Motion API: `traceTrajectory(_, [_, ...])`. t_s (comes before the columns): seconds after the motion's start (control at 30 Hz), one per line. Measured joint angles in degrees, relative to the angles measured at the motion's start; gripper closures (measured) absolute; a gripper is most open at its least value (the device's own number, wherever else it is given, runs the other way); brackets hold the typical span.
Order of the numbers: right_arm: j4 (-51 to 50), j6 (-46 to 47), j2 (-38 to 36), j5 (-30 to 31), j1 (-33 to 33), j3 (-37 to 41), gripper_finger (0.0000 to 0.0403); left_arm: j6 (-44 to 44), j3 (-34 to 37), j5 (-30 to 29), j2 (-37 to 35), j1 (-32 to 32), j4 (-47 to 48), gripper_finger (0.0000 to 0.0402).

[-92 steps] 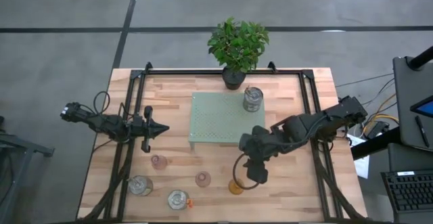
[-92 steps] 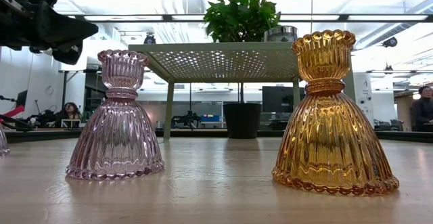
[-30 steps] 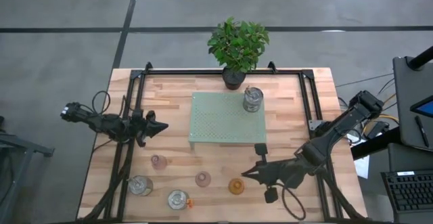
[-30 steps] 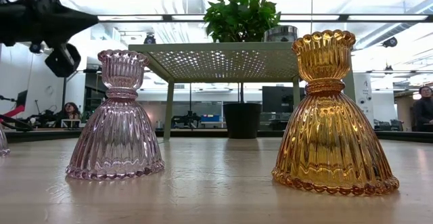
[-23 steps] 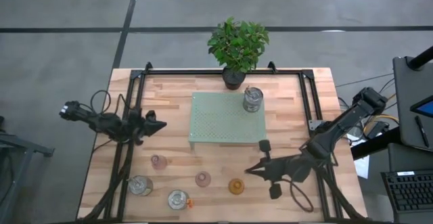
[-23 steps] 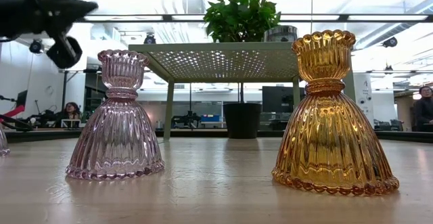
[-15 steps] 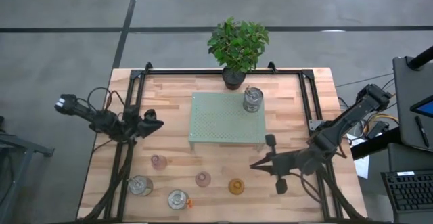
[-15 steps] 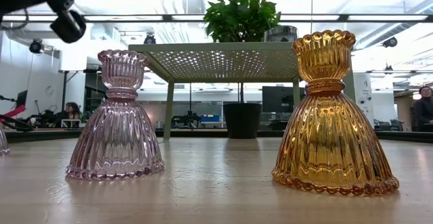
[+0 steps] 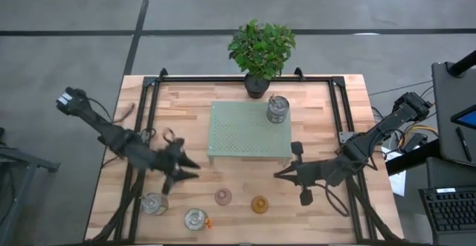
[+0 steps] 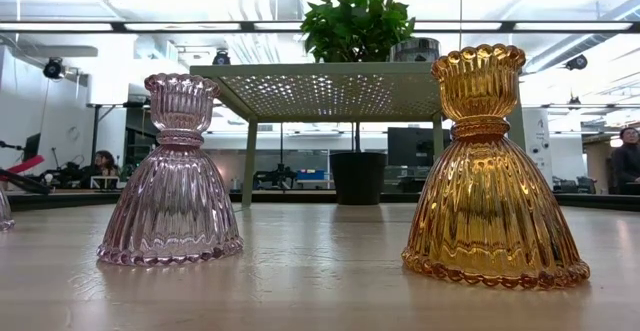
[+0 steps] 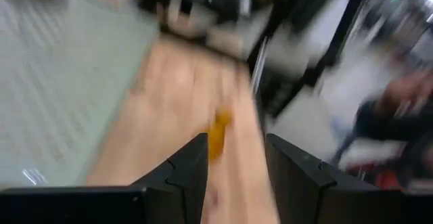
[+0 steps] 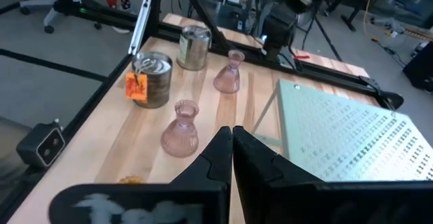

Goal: Pick & Place candle stick holders
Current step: Put the right silver candle on the shelf

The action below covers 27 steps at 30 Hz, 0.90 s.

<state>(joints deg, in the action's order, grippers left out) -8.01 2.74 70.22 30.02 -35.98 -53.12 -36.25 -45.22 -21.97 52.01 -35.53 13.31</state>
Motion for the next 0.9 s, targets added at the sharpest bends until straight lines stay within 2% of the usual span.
traceTrajectory(0.13, [-2.4, 1.6, -0.1, 0.0, 0.0, 0.0, 0.0394, -6.8, -12.0, -1.0, 10.7, -4.1, 10.1, 0.0256])
traceTrajectory(0.2, [-2.5, 1.7, -0.1, 0.0, 0.0, 0.0, 0.0394, -10.0, -16.3, -1.1, 16.2, -5.9, 16.2, 0.0256])
traceTrajectory(0.4, [-2.5, 2.1, -0.1, 0.0, 0.0, 0.0, 0.0394, -18.2, -27.1, -1.0, 29.0, -10.2, 26.7, 0.0257])
traceTrajectory(0.57, [-2.5, 2.0, -0.1, 0.0, 0.0, 0.0, 0.0394, -19.4, -31.9, -0.4, 37.5, -12.9, 28.4, 0.0257])
traceTrajectory(0.7, [-2.5, 1.8, -0.1, 0.0, 0.0, 0.0, 0.0394, -20.4, -34.7, 2.8, 42.7, -14.1, 28.4, 0.0257])
traceTrajectory(0.9, [-2.5, 1.8, -0.1, 0.0, 0.0, 0.0, 0.0394, -22.7, -36.9, 6.2, 48.2, -14.6, 28.3, 0.0257])
